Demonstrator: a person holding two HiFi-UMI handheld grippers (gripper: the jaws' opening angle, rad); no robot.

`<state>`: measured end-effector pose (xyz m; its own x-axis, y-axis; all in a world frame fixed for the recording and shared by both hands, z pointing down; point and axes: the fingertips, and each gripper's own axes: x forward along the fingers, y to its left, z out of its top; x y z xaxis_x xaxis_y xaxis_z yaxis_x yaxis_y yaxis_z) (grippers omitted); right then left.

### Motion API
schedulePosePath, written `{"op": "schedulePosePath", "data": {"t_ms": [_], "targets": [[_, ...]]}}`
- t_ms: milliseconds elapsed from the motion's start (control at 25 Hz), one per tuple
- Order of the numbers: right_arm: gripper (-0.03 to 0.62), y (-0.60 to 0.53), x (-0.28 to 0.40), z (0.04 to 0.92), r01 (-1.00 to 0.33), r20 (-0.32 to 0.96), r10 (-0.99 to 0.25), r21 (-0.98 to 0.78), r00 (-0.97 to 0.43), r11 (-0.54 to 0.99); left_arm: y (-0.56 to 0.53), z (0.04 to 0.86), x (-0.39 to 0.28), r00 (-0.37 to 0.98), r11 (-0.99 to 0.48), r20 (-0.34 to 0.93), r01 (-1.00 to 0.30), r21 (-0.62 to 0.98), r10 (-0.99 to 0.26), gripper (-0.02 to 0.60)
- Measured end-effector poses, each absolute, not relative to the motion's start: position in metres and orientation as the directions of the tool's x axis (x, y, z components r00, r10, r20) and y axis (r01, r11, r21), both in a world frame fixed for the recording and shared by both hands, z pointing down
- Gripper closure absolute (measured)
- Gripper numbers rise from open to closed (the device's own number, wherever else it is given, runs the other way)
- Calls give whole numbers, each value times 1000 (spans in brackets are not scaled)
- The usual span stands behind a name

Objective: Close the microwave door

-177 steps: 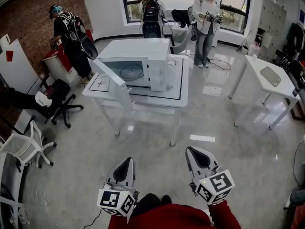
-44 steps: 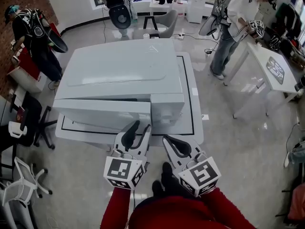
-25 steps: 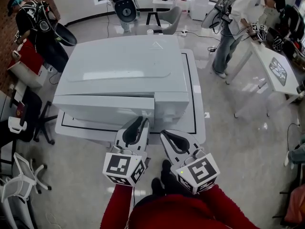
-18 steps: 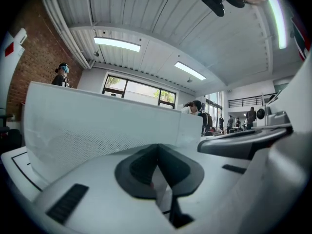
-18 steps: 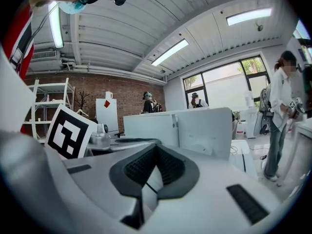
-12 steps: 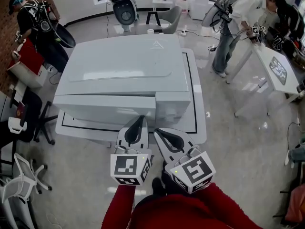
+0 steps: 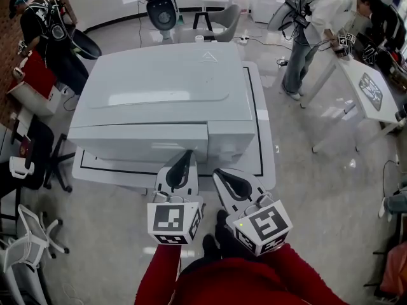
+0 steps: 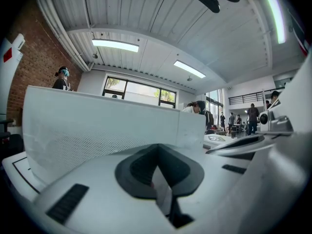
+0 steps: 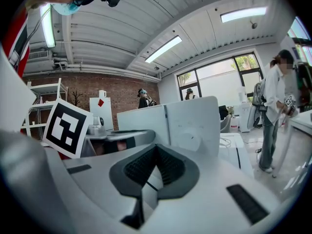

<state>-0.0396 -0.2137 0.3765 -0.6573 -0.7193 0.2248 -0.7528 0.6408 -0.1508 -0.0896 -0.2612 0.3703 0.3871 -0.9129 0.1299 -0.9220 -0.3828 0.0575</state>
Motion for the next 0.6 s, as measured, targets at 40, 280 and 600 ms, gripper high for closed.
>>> {"op": "schedulePosePath", "data": {"t_ms": [40,280,600], "targets": [[582,-215,-40,377,-754,227,-720,-149,-656,640,-262,370,-89,387,-383,130,-922,57,-913,571],[582,-218,-42,377,-755,230,-721,-144,-654,639,-264,369,-90,390,-385,130,-921,62,-912,572],[582,-222,-41,377,-758,224,-725,-147,-651,635,-272,370,-90,376,-368,129,-926,83,-918,572]]}}
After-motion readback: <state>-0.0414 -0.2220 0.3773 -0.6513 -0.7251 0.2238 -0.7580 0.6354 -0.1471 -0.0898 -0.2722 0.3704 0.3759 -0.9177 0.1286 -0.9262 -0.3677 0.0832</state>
